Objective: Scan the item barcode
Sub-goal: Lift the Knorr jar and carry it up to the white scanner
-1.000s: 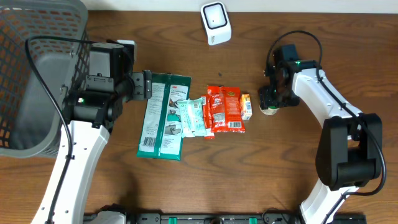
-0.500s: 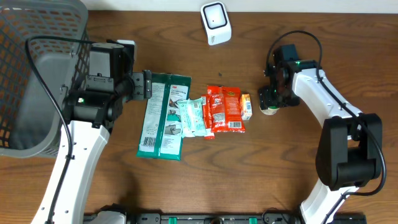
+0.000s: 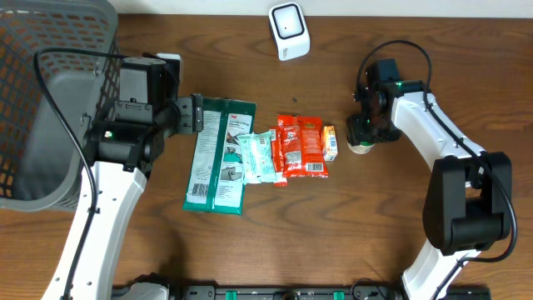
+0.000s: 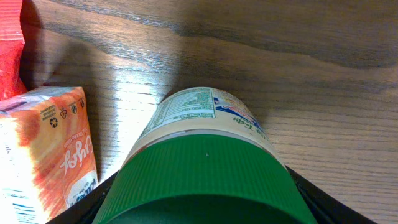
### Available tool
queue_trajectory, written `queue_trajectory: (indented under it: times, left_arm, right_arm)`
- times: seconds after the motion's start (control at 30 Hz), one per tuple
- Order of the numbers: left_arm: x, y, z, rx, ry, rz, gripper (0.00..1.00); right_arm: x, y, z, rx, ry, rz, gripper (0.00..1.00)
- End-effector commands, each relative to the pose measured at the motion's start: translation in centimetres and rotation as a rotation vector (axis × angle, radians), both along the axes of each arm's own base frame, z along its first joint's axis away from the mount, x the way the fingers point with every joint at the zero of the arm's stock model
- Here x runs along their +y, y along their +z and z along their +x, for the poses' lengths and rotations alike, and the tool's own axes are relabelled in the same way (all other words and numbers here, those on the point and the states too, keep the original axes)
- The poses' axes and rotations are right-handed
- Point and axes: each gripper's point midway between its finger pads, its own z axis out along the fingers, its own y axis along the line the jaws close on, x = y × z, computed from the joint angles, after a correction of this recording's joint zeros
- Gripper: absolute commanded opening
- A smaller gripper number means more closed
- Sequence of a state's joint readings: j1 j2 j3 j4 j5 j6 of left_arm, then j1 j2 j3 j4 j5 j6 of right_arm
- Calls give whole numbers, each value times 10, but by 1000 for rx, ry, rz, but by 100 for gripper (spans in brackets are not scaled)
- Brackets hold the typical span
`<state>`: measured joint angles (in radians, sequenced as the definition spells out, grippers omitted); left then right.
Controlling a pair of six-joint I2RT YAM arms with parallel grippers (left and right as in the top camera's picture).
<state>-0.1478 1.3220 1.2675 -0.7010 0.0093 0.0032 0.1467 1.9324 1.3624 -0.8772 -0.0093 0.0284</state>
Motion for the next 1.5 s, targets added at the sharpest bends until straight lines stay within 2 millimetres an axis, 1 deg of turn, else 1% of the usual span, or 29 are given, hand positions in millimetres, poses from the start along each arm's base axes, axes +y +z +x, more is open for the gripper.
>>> queue_trajectory:
  times: [0.0, 0.03, 0.1, 0.2, 0.23, 0.27, 0.3, 0.4, 0.47, 0.53, 0.63, 0.67, 0.77, 0.87, 0.93, 1.0, 1.13, 1.27, 1.47]
  left_arm:
    - [1, -1, 0, 4, 7, 1, 82]
    - [1, -1, 0, 4, 7, 1, 82]
    - [1, -1, 0, 4, 7, 1, 82]
    - [1, -1, 0, 4, 7, 1, 82]
    - [1, -1, 0, 4, 7, 1, 82]
    - [1, -1, 0, 5, 7, 1, 82]
    - [1, -1, 0, 4, 8, 1, 82]
    - [1, -1, 0, 4, 7, 1, 82]
    - [1, -1, 0, 4, 8, 1, 82]
    - [1, -1, 0, 4, 8, 1, 82]
    - [1, -1, 0, 5, 7, 1, 82]
    - [1, -1, 0, 4, 7, 1, 82]
    - [1, -1, 0, 4, 8, 1, 82]
    - [1, -1, 0, 4, 7, 1, 82]
    - [1, -1, 0, 4, 8, 1, 83]
    - [1, -1, 0, 5, 7, 1, 82]
    - [1, -1, 0, 4, 8, 1, 82]
    - [1, -1, 0, 4, 7, 1, 82]
    - [1, -1, 0, 5, 7, 1, 82]
  right_arm:
    - [3, 5, -1, -14, 21, -7, 62]
    - [3, 8, 0, -18, 15, -6, 59]
    - [5, 16, 3, -30, 3, 5, 58]
    - [6, 41, 8, -71, 4, 15, 57]
    - [7, 54, 11, -95, 4, 19, 57]
    - [7, 72, 14, -130, -4, 26, 56]
    - [8, 82, 16, -150, -13, 31, 55]
    - [9, 130, 23, -244, -56, 59, 51]
    - [9, 164, 22, -294, -82, 79, 48]
    - [12, 190, 19, -317, -93, 106, 47]
    - [16, 226, 14, -336, -102, 145, 45]
    - [17, 241, 12, -353, -100, 155, 45]
    - [19, 275, 10, -409, -99, 180, 45]
    - [21, 300, 8, -455, -98, 208, 44]
    - [25, 306, 6, -464, -87, 225, 43]
    - [31, 306, 6, -464, -73, 232, 42]
    - [53, 295, 19, -455, -27, 252, 40]
    - [77, 277, 41, -449, 14, 262, 37]
    - [108, 250, 91, -504, 52, 289, 35]
